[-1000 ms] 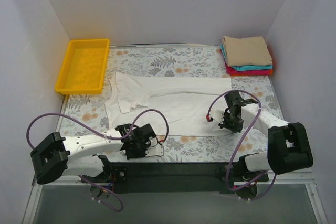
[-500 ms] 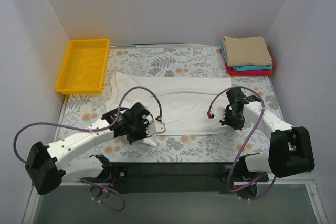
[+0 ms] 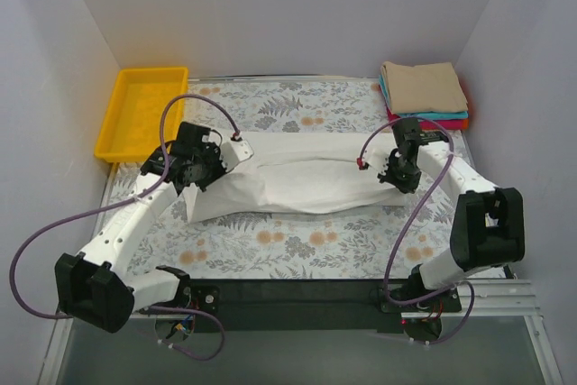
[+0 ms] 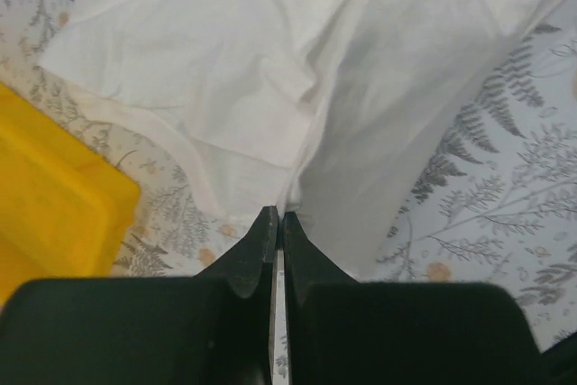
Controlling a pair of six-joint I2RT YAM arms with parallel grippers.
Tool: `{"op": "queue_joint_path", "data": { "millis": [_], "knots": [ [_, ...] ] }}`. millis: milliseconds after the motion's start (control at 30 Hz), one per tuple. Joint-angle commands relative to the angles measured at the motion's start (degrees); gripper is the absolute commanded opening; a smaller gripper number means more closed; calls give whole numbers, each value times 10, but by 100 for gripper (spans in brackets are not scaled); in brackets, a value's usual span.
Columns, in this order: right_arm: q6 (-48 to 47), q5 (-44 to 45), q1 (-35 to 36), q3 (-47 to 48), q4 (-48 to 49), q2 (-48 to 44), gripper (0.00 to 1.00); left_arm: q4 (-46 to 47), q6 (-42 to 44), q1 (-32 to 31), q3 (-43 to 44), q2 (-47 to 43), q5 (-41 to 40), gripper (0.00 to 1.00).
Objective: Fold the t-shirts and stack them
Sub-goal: Fold the tshirt
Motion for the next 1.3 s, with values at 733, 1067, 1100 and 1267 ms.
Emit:
{"op": "queue_joint_path", "data": {
  "millis": [733, 1067, 1100, 1267],
  "knots": [
    [-8, -37, -42, 306, -19, 290, 22, 282, 66, 135, 116, 242, 56, 0],
    [29, -42, -42, 310, -21, 268, 53, 324, 65, 150, 111, 357, -13, 17],
    [36, -48, -42, 310, -22, 263, 53, 314, 59, 152, 122, 386, -28, 20],
    [65, -80, -43, 310, -31, 227, 53, 264, 8, 168, 193, 388, 58, 41]
  ]
}}
